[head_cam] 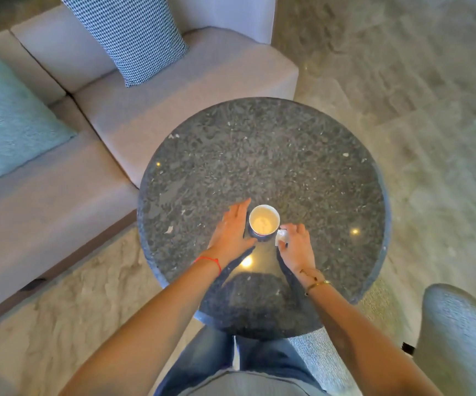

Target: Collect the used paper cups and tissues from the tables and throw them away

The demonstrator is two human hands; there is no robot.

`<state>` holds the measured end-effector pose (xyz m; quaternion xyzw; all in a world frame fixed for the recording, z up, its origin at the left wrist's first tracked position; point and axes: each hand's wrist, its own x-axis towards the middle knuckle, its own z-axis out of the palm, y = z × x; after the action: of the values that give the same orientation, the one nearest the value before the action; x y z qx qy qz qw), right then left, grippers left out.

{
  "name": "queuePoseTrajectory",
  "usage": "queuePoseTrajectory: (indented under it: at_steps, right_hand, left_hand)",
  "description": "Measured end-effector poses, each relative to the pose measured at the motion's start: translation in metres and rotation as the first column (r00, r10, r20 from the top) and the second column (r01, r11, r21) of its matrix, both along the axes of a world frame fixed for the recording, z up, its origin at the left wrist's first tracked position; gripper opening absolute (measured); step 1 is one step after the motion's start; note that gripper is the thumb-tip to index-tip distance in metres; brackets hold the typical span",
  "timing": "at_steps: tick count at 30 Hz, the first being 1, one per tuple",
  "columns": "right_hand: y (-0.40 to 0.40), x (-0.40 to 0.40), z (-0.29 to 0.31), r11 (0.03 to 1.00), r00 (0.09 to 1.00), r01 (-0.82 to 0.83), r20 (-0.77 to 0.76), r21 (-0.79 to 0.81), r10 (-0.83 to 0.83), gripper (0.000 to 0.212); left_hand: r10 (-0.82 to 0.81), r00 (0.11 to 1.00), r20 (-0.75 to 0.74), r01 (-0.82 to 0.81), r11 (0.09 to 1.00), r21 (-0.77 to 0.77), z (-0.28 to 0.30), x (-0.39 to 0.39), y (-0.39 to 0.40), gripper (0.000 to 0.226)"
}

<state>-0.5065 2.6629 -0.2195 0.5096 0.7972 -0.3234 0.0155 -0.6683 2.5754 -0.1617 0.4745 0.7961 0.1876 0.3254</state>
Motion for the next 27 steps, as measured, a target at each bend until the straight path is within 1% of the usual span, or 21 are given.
queuePoseTrajectory:
  at_steps: [3,6,9,13,17,22,24,27]
  right_hand:
    - [0.004,-0.001,-0.006,1.0,1.0,0.019,-0.01,0.003,-0.019,0.03]
    - [0.009,0.001,-0.008,0.999,0.999,0.036,-0.039,-0.02,-0.037,0.022]
    - [0.01,0.005,-0.004,0.997,0.993,0.073,-0.089,-0.03,-0.076,0.02]
    - [0.007,0.012,0.008,0.992,0.978,0.128,-0.169,0.01,-0.124,0.018]
    - [0.0,0.021,0.03,0.993,0.965,0.113,-0.244,0.044,-0.099,0.021]
    - [-0.024,0.038,0.069,0.989,0.942,0.125,-0.323,0.082,-0.092,0.021]
    - [-0.039,0.047,0.083,0.986,0.933,0.133,-0.348,0.096,-0.092,0.023]
    - [-0.065,0.061,0.101,0.98,0.926,0.142,-0.368,0.139,-0.082,0.023]
  left_hand:
    - [-0.051,0.999,-0.006,0.05,0.998,-0.024,-0.005,0.002,0.015,0.099]
    - [-0.072,0.997,-0.008,0.071,0.997,-0.039,-0.011,0.005,0.024,0.09]
    - [-0.032,0.999,0.006,0.033,0.999,-0.012,-0.011,0.007,0.027,0.08]
    - [0.008,0.999,0.044,-0.01,0.999,0.052,-0.001,0.004,0.019,0.078]
    - [0.056,0.997,0.047,-0.062,0.99,0.123,0.016,-0.002,-0.002,0.078]
    - [0.088,0.995,0.055,-0.095,0.984,0.15,0.046,0.0,-0.046,0.089]
    - [0.088,0.994,0.06,-0.097,0.978,0.184,0.057,0.002,-0.065,0.084]
    - [0.035,0.999,0.019,-0.038,0.966,0.254,0.067,0.006,-0.093,0.075]
